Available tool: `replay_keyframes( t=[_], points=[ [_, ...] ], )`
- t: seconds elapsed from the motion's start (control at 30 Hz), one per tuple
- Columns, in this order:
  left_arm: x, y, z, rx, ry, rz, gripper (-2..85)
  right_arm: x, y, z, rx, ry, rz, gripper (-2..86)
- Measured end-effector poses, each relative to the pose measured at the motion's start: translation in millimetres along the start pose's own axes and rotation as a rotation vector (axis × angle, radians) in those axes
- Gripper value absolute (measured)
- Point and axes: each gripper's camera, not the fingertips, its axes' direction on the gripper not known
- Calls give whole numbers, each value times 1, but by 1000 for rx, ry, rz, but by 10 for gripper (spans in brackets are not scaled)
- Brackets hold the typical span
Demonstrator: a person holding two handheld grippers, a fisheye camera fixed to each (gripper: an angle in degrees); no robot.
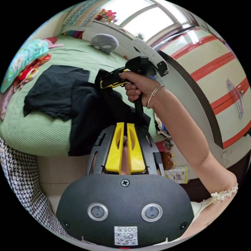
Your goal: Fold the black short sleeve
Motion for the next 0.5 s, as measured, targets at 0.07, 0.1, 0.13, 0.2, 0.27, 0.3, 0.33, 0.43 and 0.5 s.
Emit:
replay_keyframes(
  t=[0.07, 0.1, 0.13, 0.2, 0.27, 0.3, 0.33, 0.43, 0.5],
  points=[
    [-42, 6, -16, -10, -5, -68, 44, -21, -8, 17, -33, -55, -50, 16],
    [-51, 8, -19, -13, -6, -80, 48, -23, -8, 17, -28, -72, -63, 17],
    [-70, 11, -24, -34, -15, -107, 57, -24, -7, 13, 5, -100, -84, 20],
    [-96, 17, -30, -48, -15, -150, 72, -16, -3, -1, 78, -114, -118, 39],
    [-124, 23, -38, -25, -4, -205, 85, 13, 2, -20, 171, -103, -125, 71],
    [-130, 23, -39, -23, 2, -214, 88, 23, 4, -23, 189, -96, -114, 77],
    [-139, 21, -40, -19, 12, -222, 96, 46, 5, -27, 209, -87, -77, 90],
    [-152, 7, -33, -18, -8, -214, 115, 106, 11, -17, 185, -130, 32, 116],
    [-157, -7, -22, -47, -27, -201, 126, 130, 16, -2, 156, -152, 79, 129]
  ],
)
